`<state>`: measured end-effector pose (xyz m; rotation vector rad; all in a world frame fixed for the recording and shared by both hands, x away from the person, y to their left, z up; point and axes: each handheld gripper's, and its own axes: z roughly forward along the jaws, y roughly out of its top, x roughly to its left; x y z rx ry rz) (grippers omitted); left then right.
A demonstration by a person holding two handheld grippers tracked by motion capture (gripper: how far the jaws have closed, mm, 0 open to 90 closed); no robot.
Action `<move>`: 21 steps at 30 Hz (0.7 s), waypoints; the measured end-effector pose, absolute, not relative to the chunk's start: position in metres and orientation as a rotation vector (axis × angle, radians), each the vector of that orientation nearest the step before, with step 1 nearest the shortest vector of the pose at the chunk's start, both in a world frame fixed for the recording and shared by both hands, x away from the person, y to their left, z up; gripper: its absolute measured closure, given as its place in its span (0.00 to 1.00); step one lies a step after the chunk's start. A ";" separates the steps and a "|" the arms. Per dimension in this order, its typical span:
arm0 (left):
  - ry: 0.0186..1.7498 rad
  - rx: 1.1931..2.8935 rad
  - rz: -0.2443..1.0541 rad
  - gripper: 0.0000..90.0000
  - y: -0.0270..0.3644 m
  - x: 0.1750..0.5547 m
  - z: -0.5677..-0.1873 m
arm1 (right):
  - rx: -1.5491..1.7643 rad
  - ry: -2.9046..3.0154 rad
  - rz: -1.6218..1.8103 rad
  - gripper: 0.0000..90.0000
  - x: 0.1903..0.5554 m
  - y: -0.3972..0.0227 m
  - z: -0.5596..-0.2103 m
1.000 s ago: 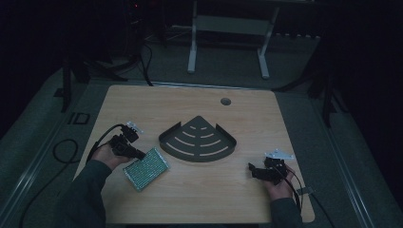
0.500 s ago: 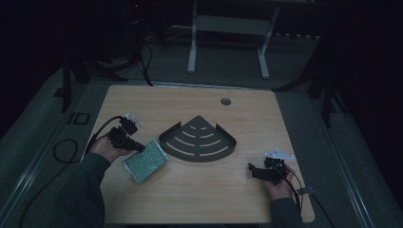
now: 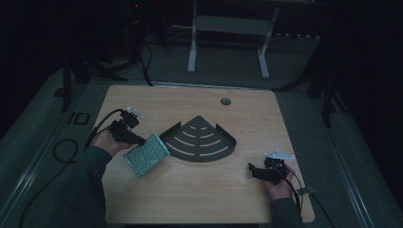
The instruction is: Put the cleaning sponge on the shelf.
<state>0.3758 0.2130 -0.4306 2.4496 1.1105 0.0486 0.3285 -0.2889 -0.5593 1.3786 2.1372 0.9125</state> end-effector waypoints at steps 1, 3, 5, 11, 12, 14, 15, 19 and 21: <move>1.111 2.448 0.050 1.00 0.212 0.377 -0.430 | 1.379 2.137 0.912 0.18 0.329 -0.289 -0.559; 1.111 2.454 0.056 1.00 0.211 0.379 -0.427 | 1.379 2.137 0.912 0.18 0.329 -0.289 -0.559; 1.110 2.452 0.057 1.00 0.210 0.381 -0.425 | 1.378 2.137 0.912 0.18 0.329 -0.289 -0.559; 1.104 2.444 0.066 1.00 0.206 0.387 -0.418 | 1.377 2.138 0.912 0.18 0.329 -0.289 -0.559; 1.101 2.443 0.062 1.00 0.206 0.388 -0.417 | 1.378 2.137 0.912 0.18 0.329 -0.289 -0.559; 1.105 2.448 0.067 1.00 0.204 0.389 -0.416 | 1.378 2.137 0.912 0.18 0.329 -0.289 -0.559; 1.104 2.446 0.066 1.00 0.204 0.390 -0.415 | 1.378 2.137 0.912 0.18 0.329 -0.289 -0.559; 1.103 2.455 0.073 1.00 0.202 0.395 -0.412 | 1.378 2.137 0.913 0.18 0.329 -0.289 -0.559; 1.109 2.445 0.071 1.00 0.201 0.398 -0.410 | 1.378 2.137 0.912 0.18 0.329 -0.289 -0.559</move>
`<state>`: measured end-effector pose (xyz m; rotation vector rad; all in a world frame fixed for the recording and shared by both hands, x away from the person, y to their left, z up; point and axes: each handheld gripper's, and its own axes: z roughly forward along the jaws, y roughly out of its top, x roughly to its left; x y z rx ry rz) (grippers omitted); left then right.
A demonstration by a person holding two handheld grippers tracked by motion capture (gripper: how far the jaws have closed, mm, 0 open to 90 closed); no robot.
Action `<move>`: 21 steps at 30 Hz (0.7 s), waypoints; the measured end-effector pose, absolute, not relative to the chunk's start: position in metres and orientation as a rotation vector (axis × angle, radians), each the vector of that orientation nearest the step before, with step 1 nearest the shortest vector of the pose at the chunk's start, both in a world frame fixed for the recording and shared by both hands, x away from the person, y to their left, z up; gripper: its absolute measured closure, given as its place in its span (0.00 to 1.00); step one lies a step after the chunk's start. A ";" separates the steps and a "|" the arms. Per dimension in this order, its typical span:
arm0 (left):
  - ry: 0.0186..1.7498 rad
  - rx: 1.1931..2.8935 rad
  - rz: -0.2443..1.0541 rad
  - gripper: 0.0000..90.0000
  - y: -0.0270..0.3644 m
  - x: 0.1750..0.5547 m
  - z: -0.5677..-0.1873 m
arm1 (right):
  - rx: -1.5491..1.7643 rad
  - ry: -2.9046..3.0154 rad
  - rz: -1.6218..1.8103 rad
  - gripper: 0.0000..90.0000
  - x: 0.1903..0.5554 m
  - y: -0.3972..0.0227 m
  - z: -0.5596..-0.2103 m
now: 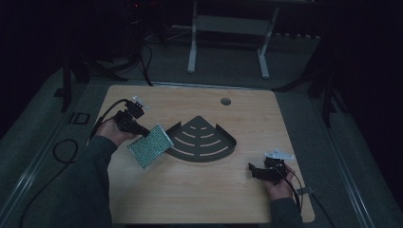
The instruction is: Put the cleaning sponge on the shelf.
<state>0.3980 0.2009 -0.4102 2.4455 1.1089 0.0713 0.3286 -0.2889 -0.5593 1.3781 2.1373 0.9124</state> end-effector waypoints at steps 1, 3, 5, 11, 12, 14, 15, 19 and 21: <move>1.113 2.443 0.073 1.00 0.201 0.399 -0.410 | 1.378 2.137 0.913 0.18 0.329 -0.289 -0.559; 1.118 2.442 0.077 1.00 0.200 0.402 -0.409 | 1.378 2.138 0.913 0.18 0.329 -0.289 -0.559; 1.119 2.443 0.078 1.00 0.200 0.403 -0.408 | 1.378 2.137 0.912 0.18 0.329 -0.289 -0.559; 1.117 2.444 0.094 1.00 0.195 0.409 -0.404 | 1.378 2.138 0.913 0.18 0.329 -0.289 -0.559; 1.123 2.449 0.099 1.00 0.193 0.411 -0.403 | 1.378 2.137 0.912 0.18 0.329 -0.289 -0.559; 1.126 2.452 0.102 1.00 0.191 0.413 -0.403 | 1.378 2.137 0.913 0.18 0.329 -0.289 -0.559; 1.127 2.452 0.109 1.00 0.190 0.414 -0.402 | 1.378 2.137 0.912 0.18 0.329 -0.289 -0.559; 1.134 2.444 0.122 1.00 0.187 0.416 -0.400 | 1.379 2.137 0.913 0.18 0.329 -0.289 -0.559; 1.137 2.445 0.122 1.00 0.185 0.417 -0.399 | 1.379 2.137 0.913 0.18 0.329 -0.289 -0.559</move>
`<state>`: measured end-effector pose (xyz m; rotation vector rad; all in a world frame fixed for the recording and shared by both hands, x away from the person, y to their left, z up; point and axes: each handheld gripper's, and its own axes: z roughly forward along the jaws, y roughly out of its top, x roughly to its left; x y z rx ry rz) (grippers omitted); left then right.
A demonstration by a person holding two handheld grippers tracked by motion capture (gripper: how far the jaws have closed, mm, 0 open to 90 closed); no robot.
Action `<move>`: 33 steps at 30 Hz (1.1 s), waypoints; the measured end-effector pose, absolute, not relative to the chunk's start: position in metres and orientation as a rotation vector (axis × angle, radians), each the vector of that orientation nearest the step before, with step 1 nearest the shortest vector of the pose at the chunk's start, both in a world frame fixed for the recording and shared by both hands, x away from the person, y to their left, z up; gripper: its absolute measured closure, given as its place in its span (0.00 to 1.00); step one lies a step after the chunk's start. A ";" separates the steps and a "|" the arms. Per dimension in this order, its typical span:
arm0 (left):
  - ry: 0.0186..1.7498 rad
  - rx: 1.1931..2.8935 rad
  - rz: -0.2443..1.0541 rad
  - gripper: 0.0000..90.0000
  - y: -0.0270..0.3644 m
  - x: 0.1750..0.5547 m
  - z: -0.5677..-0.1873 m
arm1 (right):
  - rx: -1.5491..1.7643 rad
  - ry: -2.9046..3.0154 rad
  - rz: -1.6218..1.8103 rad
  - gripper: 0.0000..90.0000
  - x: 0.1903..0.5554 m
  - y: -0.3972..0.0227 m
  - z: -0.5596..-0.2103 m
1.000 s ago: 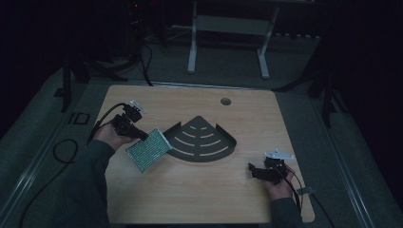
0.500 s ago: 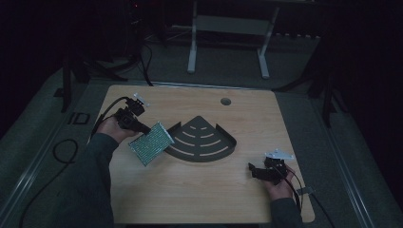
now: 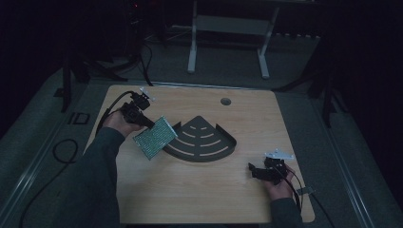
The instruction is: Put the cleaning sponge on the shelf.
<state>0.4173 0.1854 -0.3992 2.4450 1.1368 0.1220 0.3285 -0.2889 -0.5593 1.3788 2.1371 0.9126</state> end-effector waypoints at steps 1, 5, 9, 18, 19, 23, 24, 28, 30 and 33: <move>1.138 2.446 0.124 1.00 0.185 0.418 -0.399 | 1.379 2.137 0.913 0.18 0.329 -0.289 -0.559; 1.142 2.438 0.119 1.00 0.183 0.421 -0.400 | 1.379 2.137 0.913 0.18 0.329 -0.289 -0.559; 1.148 2.438 0.120 1.00 0.182 0.424 -0.402 | 1.379 2.137 0.914 0.18 0.329 -0.289 -0.559; 1.148 2.441 0.124 1.00 0.173 0.433 -0.405 | 1.379 2.137 0.914 0.18 0.329 -0.289 -0.559; 1.147 2.438 0.123 1.00 0.172 0.434 -0.405 | 1.379 2.137 0.913 0.18 0.329 -0.289 -0.559; 1.141 2.448 0.132 1.00 0.165 0.438 -0.404 | 1.378 2.137 0.914 0.18 0.329 -0.289 -0.559; 1.140 2.451 0.136 1.00 0.164 0.438 -0.404 | 1.379 2.137 0.914 0.18 0.329 -0.289 -0.559; 1.135 2.443 0.143 1.00 0.158 0.441 -0.404 | 1.378 2.138 0.914 0.18 0.329 -0.289 -0.559; 1.132 2.440 0.143 1.00 0.156 0.442 -0.405 | 1.377 2.138 0.914 0.18 0.329 -0.289 -0.559; 1.139 2.434 0.142 1.00 0.154 0.445 -0.406 | 1.377 2.138 0.914 0.18 0.329 -0.289 -0.559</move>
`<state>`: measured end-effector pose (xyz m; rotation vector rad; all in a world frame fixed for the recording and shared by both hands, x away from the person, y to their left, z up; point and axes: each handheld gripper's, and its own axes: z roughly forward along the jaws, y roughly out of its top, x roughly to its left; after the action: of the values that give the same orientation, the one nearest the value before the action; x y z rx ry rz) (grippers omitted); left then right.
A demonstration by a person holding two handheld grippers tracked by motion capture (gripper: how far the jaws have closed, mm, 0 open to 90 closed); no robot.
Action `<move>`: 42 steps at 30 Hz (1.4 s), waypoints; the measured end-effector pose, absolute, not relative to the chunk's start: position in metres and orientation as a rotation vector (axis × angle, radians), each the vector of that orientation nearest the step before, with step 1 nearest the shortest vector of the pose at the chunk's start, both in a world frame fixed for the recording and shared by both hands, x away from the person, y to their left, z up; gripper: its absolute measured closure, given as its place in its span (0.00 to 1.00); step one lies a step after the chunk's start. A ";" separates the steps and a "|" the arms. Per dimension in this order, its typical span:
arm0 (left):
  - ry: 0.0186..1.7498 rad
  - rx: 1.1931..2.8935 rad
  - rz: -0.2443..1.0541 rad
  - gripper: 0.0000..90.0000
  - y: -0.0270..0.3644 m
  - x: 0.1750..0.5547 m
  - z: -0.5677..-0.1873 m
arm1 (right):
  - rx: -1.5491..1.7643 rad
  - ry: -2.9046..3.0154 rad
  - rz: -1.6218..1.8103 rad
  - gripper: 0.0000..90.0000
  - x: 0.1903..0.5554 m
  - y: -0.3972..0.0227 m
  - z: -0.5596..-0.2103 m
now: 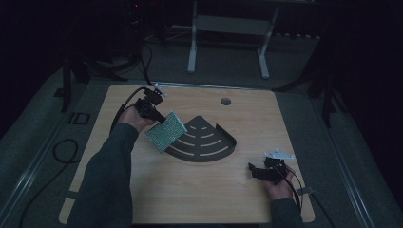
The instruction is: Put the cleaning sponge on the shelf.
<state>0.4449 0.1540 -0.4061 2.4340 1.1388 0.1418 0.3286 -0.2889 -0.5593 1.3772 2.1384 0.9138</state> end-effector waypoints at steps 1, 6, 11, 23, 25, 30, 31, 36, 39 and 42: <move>1.139 2.434 0.139 1.00 0.154 0.446 -0.406 | 1.377 2.138 0.914 0.18 0.329 -0.289 -0.559; 1.146 2.412 0.137 1.00 0.152 0.451 -0.409 | 1.377 2.138 0.914 0.18 0.329 -0.289 -0.559; 1.143 2.417 0.147 1.00 0.148 0.454 -0.410 | 1.377 2.139 0.914 0.18 0.329 -0.289 -0.559; 1.131 2.428 0.172 1.00 0.134 0.461 -0.412 | 1.376 2.139 0.914 0.18 0.329 -0.289 -0.559; 1.119 2.435 0.181 1.00 0.131 0.462 -0.410 | 1.376 2.139 0.914 0.18 0.329 -0.289 -0.559; 1.106 2.440 0.194 1.00 0.125 0.464 -0.407 | 1.377 2.139 0.914 0.18 0.329 -0.289 -0.559; 1.105 2.437 0.191 1.00 0.124 0.465 -0.407 | 1.376 2.139 0.914 0.18 0.329 -0.289 -0.559; 1.105 2.447 0.201 1.00 0.122 0.467 -0.409 | 1.377 2.139 0.915 0.18 0.329 -0.289 -0.559; 1.102 2.446 0.212 1.00 0.120 0.467 -0.411 | 1.375 2.140 0.915 0.18 0.329 -0.289 -0.559; 1.103 2.445 0.216 1.00 0.118 0.468 -0.412 | 1.376 2.140 0.915 0.18 0.329 -0.289 -0.559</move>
<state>0.4682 0.1180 -0.4124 2.4451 1.1027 0.2157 0.3288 -0.2891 -0.5593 1.3757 2.1400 0.9149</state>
